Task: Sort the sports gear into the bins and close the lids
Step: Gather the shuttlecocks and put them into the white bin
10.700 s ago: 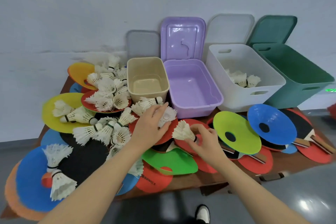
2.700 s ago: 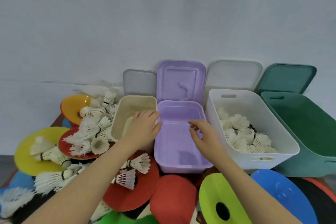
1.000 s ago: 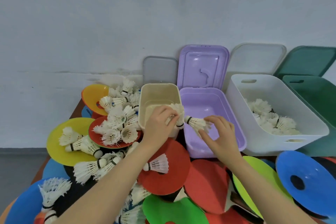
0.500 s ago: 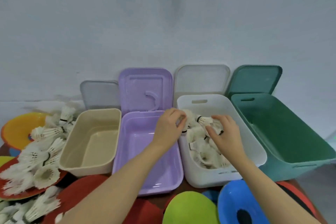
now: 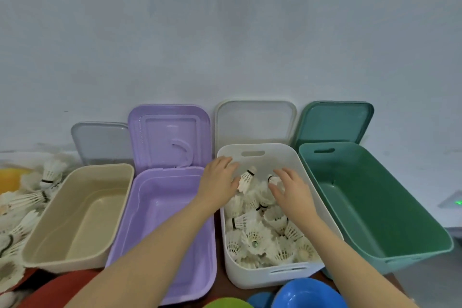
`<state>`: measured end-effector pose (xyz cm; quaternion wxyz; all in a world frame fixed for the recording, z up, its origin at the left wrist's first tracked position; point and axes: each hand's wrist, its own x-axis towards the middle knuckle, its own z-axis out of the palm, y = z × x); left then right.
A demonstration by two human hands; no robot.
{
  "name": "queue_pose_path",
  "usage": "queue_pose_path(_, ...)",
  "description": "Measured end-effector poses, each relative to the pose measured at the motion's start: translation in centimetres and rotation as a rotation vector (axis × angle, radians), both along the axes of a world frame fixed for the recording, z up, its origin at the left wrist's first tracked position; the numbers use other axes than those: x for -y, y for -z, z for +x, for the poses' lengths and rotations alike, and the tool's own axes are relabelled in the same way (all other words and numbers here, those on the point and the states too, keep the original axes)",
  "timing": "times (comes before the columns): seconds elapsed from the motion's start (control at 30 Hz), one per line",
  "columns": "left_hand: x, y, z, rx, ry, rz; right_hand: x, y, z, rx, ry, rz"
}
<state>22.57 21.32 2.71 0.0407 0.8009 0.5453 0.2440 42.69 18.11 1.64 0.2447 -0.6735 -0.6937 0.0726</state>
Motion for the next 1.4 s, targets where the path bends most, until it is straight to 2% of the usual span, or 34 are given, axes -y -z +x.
queue_pose_path(0.23, 3.6, -1.4, -5.1, -0.025, 0.021, 0.046, 3.0, -0.8, -3.9, 0.012, -0.099, 0.081)
queue_pose_path(0.5, 9.4, -2.7, -15.5, -0.042, 0.035, 0.097, 9.0, -2.4, -14.6, -0.054, -0.255, 0.188)
queue_pose_path(0.77, 16.0, -0.7, -28.3, -0.046, 0.02, 0.099, 15.0, 0.5, -26.8, -0.121, -0.365, 0.108)
queue_pose_path(1.0, 20.7, 2.0, -37.1, -0.032, -0.078, -0.081, 18.8, 3.1, -35.2, -0.165, -0.471, -0.017)
queue_pose_path(1.1, 22.9, 3.4, -39.2, -0.048, -0.114, -0.159, 19.3, 5.2, -37.1, -0.1, -0.502, -0.172)
queue_pose_path(1.23, 25.4, 5.8, -41.2, -0.127, -0.144, -0.201, 19.8, 7.6, -38.7, 0.111, -0.503, -0.386)
queue_pose_path(1.33, 26.6, 6.9, -41.9, -0.127, -0.167, -0.206, 20.5, 9.0, -39.3, 0.259, -0.449, -0.365)
queue_pose_path(1.4, 27.1, 7.3, -42.1, -0.103, -0.162, -0.205, 21.0, 9.6, -39.5, 0.288, -0.412, -0.319)
